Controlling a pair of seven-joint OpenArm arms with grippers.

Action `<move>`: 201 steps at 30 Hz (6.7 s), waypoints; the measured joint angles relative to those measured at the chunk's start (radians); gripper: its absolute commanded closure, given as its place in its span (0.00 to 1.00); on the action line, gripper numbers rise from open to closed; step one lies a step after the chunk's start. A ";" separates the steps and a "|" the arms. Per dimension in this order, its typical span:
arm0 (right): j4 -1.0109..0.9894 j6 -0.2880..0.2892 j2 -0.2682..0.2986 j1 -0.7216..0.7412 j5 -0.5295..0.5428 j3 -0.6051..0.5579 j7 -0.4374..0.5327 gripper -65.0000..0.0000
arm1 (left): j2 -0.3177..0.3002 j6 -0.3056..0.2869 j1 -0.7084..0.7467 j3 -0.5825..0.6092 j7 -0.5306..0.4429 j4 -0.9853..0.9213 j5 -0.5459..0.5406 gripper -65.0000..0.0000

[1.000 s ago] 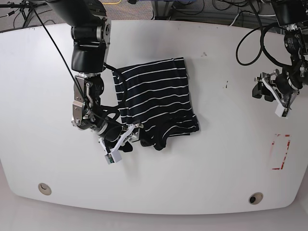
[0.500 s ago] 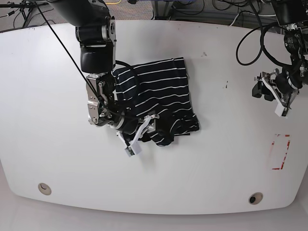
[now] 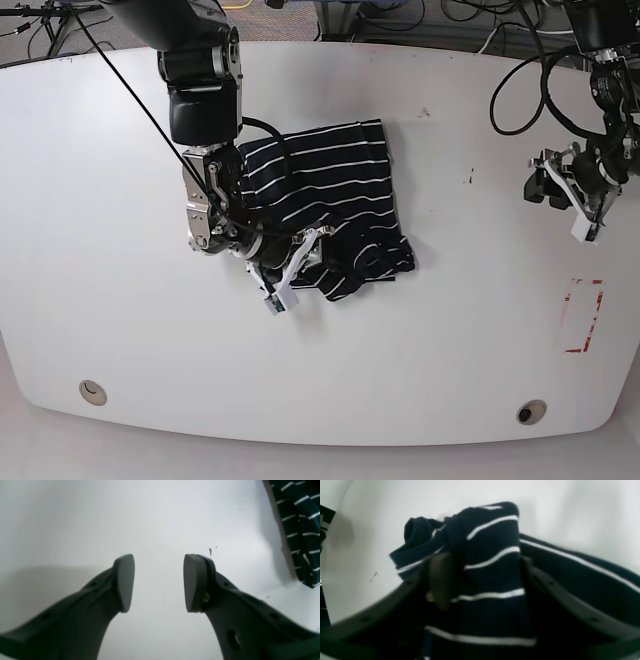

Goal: Fold the T-shirt properly
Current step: 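Tuck the loose hem corner under the bundle with the right gripper, then bring the left gripper down to the bundle's edge opposite the right gripper, then grasp the bundle edges with both grippers and lift slightly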

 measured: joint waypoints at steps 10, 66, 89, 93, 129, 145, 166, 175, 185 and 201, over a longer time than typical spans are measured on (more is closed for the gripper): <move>0.069 0.000 0.016 -0.009 -0.008 -0.003 -0.005 1.00 | 0.011 0.000 0.016 0.000 -0.004 0.000 0.003 0.54; 0.624 -0.001 0.159 -0.147 0.002 0.134 -0.180 0.12 | 0.200 0.000 -0.038 0.401 0.003 0.193 0.001 0.54; 0.436 0.003 0.159 -0.163 -0.005 0.125 -0.109 0.25 | 0.568 0.016 -0.202 0.328 -0.200 -0.083 0.325 0.54; 0.369 0.003 0.168 -0.126 -0.006 0.125 -0.080 0.25 | 0.584 0.016 -0.235 0.258 -0.182 -0.126 0.338 0.54; 0.141 0.003 0.127 -0.042 0.001 0.123 0.016 0.57 | 0.574 0.138 -0.507 0.237 -0.443 -0.661 0.322 0.81; 0.139 0.003 0.119 -0.042 -0.003 0.123 0.016 1.00 | 0.583 0.138 -0.502 0.237 -0.441 -0.661 0.322 0.88; 0.139 0.003 0.122 -0.041 0.001 0.125 0.015 1.00 | 0.572 0.202 -0.434 0.160 -0.390 -0.462 0.322 0.91; 0.139 0.002 0.120 -0.040 0.001 0.124 0.016 1.00 | 0.529 0.201 -0.435 0.161 -0.365 -0.388 0.320 0.91; 0.139 0.002 0.118 -0.040 0.002 0.124 0.017 0.89 | 0.491 0.198 -0.434 0.113 -0.357 -0.392 0.315 0.90; 0.139 0.000 0.119 0.008 -0.008 0.123 0.009 0.11 | 0.486 0.201 -0.484 0.111 -0.359 -0.389 0.322 0.41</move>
